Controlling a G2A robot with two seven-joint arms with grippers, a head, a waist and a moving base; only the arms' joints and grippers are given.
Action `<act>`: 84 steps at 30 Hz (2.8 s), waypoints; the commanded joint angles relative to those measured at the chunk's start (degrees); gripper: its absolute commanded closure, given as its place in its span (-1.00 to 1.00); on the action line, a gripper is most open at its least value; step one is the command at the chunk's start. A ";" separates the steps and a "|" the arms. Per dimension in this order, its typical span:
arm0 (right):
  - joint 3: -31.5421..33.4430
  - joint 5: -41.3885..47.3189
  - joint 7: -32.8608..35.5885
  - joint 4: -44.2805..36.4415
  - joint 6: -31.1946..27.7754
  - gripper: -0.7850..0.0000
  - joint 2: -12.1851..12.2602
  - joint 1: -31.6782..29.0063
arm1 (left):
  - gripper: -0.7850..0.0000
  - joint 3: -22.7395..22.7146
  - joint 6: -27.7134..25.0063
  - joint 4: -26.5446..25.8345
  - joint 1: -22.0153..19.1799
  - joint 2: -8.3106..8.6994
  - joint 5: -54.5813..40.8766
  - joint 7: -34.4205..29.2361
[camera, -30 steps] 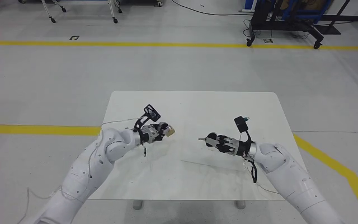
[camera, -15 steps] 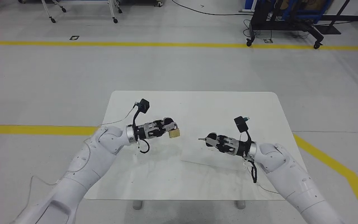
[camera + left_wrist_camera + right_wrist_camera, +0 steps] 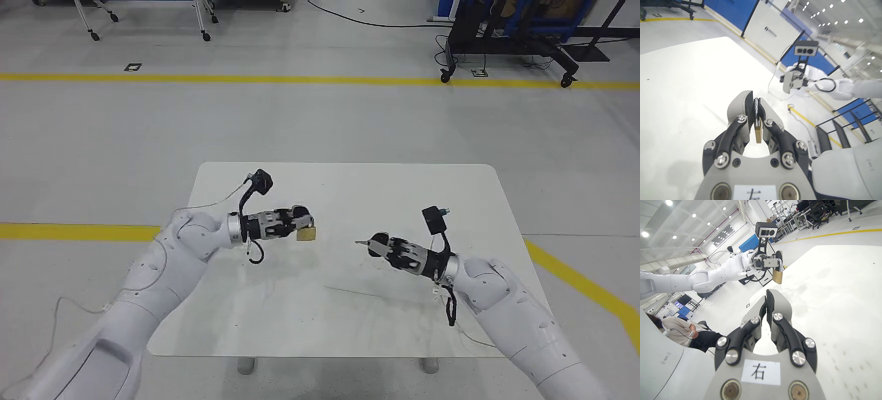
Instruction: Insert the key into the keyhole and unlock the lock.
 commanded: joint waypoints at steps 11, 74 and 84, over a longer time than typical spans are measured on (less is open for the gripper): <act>-0.21 -0.45 -0.23 -0.14 0.80 1.00 -0.29 0.15 | 1.00 3.94 14.25 -5.60 3.64 -0.84 44.54 24.75; -0.62 1.89 -1.20 -3.08 1.34 1.00 -0.99 -1.98 | 1.00 1.12 -2.28 5.73 1.70 -5.15 8.50 12.14; -0.62 1.89 -1.20 -3.08 1.34 1.00 -0.99 -1.98 | 1.00 1.52 -1.87 4.77 2.04 -5.34 3.65 10.21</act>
